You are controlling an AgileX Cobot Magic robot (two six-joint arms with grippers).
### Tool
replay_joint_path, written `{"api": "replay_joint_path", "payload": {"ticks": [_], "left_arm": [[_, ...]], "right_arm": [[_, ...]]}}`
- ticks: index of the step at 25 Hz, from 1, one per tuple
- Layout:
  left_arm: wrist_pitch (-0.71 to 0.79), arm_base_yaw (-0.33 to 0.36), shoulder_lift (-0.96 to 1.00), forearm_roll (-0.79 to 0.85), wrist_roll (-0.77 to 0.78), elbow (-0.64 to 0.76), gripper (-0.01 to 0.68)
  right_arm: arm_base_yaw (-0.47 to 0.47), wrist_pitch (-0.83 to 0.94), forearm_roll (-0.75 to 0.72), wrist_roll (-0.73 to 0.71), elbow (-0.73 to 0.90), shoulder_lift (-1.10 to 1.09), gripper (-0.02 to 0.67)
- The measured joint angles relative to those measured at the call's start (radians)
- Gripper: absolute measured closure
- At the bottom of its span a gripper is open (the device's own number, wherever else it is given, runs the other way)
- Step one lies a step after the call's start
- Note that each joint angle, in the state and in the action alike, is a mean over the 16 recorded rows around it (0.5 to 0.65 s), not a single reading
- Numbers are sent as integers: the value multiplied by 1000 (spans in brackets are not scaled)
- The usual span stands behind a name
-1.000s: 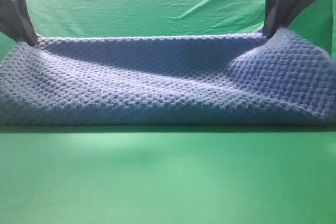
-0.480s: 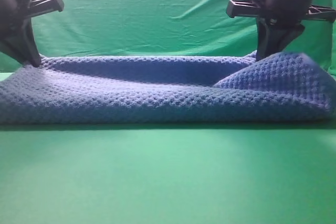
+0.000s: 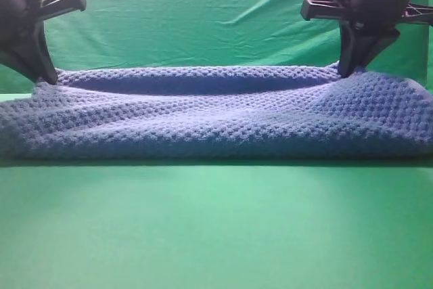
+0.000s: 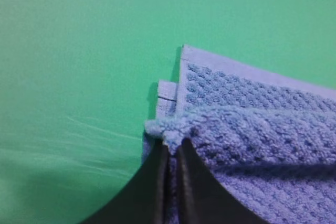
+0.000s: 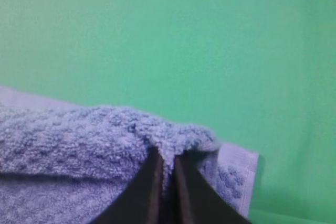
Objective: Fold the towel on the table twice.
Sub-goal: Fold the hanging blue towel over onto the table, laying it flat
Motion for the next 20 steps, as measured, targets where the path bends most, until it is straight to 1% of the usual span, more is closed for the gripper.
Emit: {"api": "replay_joint_path", "payload": {"ticks": [3,6,8,12,15,17,18,20], "left_arm": [[-1,0,0,-4,0,0,645],[-2,0,-4,8,0,0,580],[-1,1,-12,24,0,0,516],[15,2,-53,59,0,-5,377],[48,3,-108,86,0,-19,298],[82,3,-156,104,0,-34,277],[103,3,-184,112,0,-43,278],[152,3,-245,124,0,-63,300]], "right_arm": [[-8,-8,-6,4,0,0,624],[-15,-14,-15,4,0,-2,561],[-18,-15,-21,4,0,-9,493],[-24,-15,-34,1,0,-45,334],[-28,-3,-43,-1,0,-98,228],[-30,14,-46,-3,0,-147,188],[-31,27,-46,-3,0,-176,179],[-32,56,-42,-4,0,-240,190]]}}
